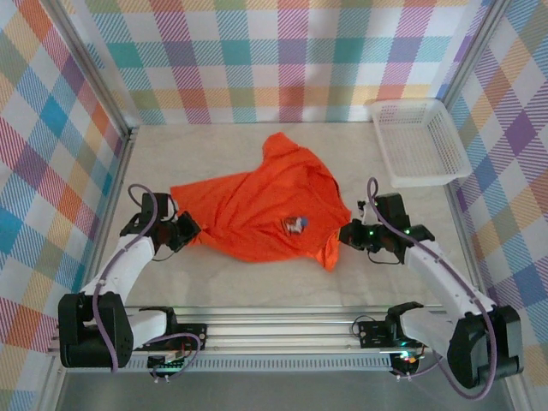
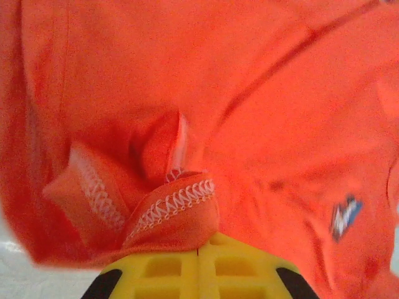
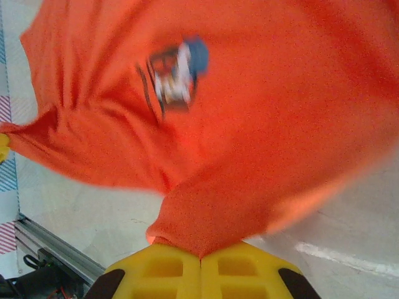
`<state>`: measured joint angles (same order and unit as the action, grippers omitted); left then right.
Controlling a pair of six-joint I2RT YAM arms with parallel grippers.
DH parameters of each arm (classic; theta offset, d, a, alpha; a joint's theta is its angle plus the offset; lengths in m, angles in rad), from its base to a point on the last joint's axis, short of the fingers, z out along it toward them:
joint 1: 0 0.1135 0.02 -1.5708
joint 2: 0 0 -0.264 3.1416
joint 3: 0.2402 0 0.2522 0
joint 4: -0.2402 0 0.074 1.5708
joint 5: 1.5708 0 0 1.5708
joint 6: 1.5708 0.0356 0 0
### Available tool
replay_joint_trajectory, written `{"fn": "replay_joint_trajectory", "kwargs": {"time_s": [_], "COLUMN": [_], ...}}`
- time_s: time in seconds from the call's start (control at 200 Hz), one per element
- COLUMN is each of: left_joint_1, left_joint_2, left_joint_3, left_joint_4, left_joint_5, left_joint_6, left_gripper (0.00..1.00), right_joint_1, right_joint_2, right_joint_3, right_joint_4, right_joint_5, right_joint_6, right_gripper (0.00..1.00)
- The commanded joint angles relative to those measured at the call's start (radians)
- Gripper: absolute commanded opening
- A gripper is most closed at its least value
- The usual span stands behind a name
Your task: Fold the inside-out t-shirt
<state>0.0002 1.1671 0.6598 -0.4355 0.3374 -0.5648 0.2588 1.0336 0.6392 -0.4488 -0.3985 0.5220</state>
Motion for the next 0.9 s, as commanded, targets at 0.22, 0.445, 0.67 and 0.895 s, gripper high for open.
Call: {"fn": "replay_joint_trajectory", "kwargs": {"time_s": [0.22,0.445,0.67,0.895], "left_joint_1": [-0.008,-0.034,-0.068,-0.07], "left_joint_2": [-0.02,0.057,0.417,0.704], "left_joint_3": [0.147,0.366,0.43,0.591], "left_joint_4": [-0.198,-0.192,-0.044,-0.069], "left_joint_5": [-0.141,-0.157,-0.084,-0.099], "left_joint_6": [0.053,0.071,0.041,0.043], "left_gripper": [0.51,0.51,0.42,0.41], "right_joint_1": [0.0,0.013,0.064,0.04], "right_joint_2": [-0.08,0.144,0.54,0.881], "right_joint_3": [0.03,0.214,0.435,0.651], "right_joint_4": [-0.058,0.099,0.186,0.11], "right_joint_5": [0.125,0.103,0.081,0.157], "right_joint_6": [-0.019,0.014,0.074,0.165], "right_gripper": [0.73,0.67,0.58,0.53]}}
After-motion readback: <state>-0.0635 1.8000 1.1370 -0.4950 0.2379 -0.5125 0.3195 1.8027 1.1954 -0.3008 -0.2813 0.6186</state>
